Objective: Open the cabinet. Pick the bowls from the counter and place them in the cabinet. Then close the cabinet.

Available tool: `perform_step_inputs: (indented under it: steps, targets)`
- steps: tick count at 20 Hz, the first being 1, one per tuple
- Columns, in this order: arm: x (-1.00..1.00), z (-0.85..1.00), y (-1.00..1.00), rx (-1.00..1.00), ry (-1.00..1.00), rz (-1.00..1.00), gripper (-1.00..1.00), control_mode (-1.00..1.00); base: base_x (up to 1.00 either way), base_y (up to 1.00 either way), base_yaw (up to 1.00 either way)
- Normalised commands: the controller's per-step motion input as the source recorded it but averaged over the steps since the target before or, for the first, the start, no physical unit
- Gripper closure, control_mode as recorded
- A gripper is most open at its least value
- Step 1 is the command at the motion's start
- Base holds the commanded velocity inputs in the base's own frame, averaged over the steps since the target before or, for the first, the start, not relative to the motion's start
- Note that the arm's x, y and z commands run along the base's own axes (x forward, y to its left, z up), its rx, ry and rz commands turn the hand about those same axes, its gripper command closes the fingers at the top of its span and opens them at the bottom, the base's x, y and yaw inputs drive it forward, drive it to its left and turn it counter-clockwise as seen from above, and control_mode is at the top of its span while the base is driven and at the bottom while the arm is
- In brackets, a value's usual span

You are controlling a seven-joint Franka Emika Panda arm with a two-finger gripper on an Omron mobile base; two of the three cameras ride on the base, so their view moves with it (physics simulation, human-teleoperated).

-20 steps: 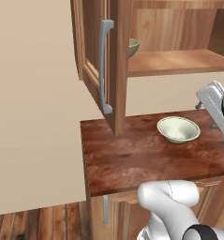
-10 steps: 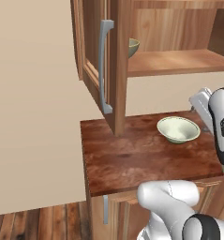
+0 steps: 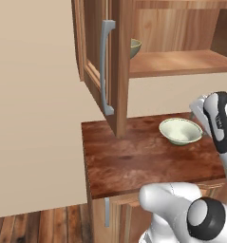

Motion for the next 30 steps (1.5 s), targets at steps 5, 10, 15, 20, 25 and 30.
perform_step_inputs:
  steps: [5,10,15,20,25,30]
  targets:
    - [0.31,-0.35,-0.25,0.0,0.01,0.0,-1.0,-1.0,0.0,0.0,0.0]
    - [0.3,-0.23,-0.23,0.0,0.06,0.0,-1.0,-1.0,0.0,0.0,0.0]
    - [0.16,-0.17,-0.27,0.0,0.09,0.0,-1.0,-1.0,0.0,0.0,0.0]
    - [0.07,-0.29,-0.28,0.0,0.05,0.0,-1.0,-1.0,0.0,0.0,0.0]
    - [0.13,-0.39,-0.17,0.0,0.0,0.0,-1.0,-1.0,0.0,0.0,0.0]
    - [0.34,-0.31,-0.1,0.0,0.0,0.0,-1.0,-1.0,0.0,0.0,0.0]
